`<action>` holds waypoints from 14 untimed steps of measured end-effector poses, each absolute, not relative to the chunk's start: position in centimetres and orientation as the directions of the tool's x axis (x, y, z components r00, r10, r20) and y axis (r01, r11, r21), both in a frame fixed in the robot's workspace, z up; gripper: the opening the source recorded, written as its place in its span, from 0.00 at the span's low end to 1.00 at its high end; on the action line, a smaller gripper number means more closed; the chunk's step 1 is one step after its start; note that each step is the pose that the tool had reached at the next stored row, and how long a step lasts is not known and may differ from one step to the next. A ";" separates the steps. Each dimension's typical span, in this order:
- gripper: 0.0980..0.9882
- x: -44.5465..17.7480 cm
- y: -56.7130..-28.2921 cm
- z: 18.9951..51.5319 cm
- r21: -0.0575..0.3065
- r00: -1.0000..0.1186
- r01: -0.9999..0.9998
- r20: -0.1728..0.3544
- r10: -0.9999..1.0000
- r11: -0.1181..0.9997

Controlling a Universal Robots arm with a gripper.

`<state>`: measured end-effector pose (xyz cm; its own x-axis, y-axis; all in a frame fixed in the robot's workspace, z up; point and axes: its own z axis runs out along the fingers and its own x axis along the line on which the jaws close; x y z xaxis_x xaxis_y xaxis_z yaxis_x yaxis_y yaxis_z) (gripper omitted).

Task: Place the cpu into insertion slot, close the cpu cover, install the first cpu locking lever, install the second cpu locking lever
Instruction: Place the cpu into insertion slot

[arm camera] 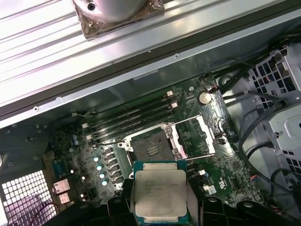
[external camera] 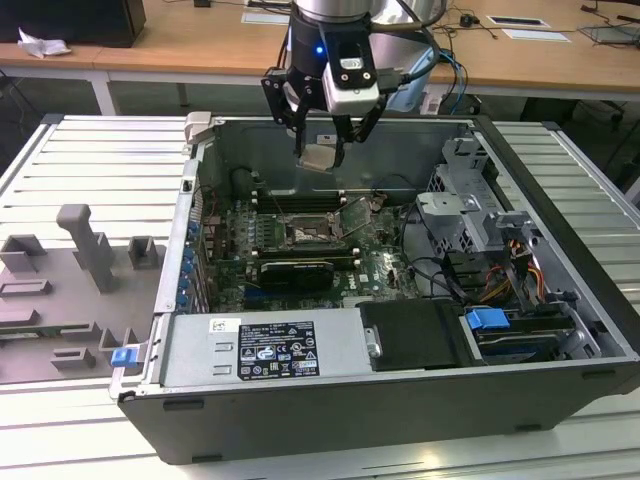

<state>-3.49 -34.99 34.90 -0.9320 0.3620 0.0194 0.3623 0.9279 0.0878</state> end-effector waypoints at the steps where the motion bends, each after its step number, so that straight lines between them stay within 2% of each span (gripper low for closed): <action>1: 0.48 -3.5 -35.0 34.9 0.088 -0.930 0.367 0.019 0.366 0.926; 14: 0.48 -3.5 -35.0 34.4 0.088 -0.896 0.444 0.019 0.444 0.892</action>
